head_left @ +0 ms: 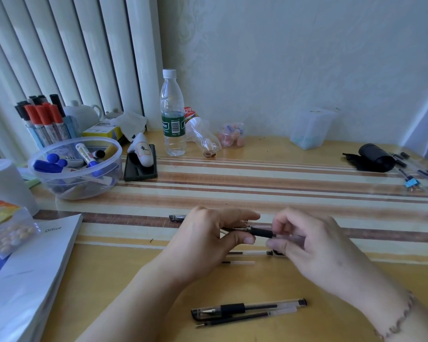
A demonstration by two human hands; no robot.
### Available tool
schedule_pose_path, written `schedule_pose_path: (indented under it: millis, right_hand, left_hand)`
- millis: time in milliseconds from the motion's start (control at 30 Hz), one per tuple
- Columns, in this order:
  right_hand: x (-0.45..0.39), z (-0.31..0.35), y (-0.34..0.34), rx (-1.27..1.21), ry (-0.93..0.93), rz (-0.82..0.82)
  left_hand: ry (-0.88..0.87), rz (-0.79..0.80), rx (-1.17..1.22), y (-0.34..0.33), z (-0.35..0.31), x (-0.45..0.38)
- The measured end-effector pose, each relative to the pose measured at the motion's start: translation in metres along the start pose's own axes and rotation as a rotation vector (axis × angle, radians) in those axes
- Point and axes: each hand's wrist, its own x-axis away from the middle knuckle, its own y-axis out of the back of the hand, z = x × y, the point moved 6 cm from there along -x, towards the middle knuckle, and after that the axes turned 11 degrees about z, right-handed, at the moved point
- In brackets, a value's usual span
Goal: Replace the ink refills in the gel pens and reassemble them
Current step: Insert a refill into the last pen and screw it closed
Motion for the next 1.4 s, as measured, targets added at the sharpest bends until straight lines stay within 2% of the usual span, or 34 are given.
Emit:
schedule_pose_path:
  millis: [100,200,300,500,667,733,800,1000,1200,1400]
  right_hand:
    - [0.001,0.003,0.0,0.038,0.029,0.001]
    - [0.001,0.001,-0.002,-0.024,0.017,0.027]
    - [0.002,-0.001,0.001,-0.023,-0.001,-0.022]
    - [0.004,-0.003,0.003,0.156,-0.031,-0.032]
    - [0.004,-0.006,-0.003,-0.109,-0.078,0.094]
    - [0.003,-0.008,0.003,-0.147,-0.084,0.043]
    - [0.004,-0.009,0.011,-0.03,-0.069,-0.032]
    - [0.004,-0.01,0.012,0.026,-0.091,-0.082]
    - [0.004,-0.002,0.015,0.065,-0.074,-0.121]
    - [0.004,0.01,0.012,0.129,0.031,-0.16]
  left_hand:
    - [0.047,-0.007,0.026,0.002,0.002,0.0]
    - [0.038,-0.019,0.062,0.003,0.002,0.0]
    - [0.026,-0.021,0.102,0.005,0.002,0.0]
    - [-0.058,-0.034,0.077,0.002,-0.002,0.001]
    - [-0.096,-0.03,0.036,0.0,-0.006,0.001]
    - [-0.061,-0.047,0.098,0.003,-0.006,0.001]
    - [-0.003,-0.051,0.15,0.005,-0.001,0.0]
    - [0.117,-0.024,0.18,0.005,0.009,-0.002]
    - [0.098,0.043,0.128,-0.001,0.004,-0.002]
    - [0.088,0.097,0.158,-0.01,0.002,-0.003]
